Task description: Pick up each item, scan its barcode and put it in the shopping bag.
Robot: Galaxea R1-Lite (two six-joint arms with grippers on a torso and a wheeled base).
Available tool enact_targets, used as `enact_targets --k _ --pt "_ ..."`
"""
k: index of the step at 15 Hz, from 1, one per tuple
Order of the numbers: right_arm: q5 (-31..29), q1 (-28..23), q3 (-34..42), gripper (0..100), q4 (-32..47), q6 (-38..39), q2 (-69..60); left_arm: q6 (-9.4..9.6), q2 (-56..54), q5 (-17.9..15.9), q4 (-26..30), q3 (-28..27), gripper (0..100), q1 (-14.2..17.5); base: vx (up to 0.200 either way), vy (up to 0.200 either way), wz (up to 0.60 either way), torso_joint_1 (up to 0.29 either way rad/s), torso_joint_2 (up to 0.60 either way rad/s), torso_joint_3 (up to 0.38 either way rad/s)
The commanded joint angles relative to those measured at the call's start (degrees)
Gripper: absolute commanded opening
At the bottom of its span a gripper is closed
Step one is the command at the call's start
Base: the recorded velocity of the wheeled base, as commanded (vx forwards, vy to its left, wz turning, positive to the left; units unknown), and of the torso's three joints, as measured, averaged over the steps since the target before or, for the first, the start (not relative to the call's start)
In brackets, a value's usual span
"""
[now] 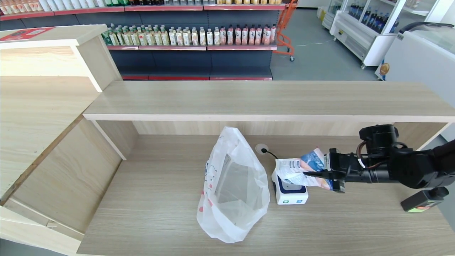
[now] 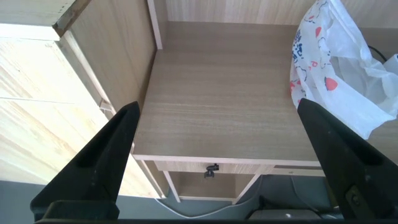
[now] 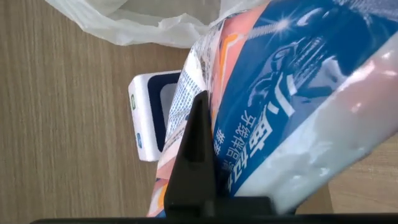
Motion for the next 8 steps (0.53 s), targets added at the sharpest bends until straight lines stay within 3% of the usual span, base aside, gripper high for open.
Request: enact_targets --k 1,8 --pt "2.00 -0.08 -3.56 0 0.01 -3.49 4.12 -0.01 -0.02 0.00 -0.01 0.01 100 0.00 0.000 0.000 0.00 0.000 0.00 0.000" --pt "6.84 0.01 -5.49 0 0.01 -11.31 8.52 -0.01 -0.02 0.00 -0.01 0.01 100 0.00 0.000 0.000 0.00 0.000 0.00 0.000"
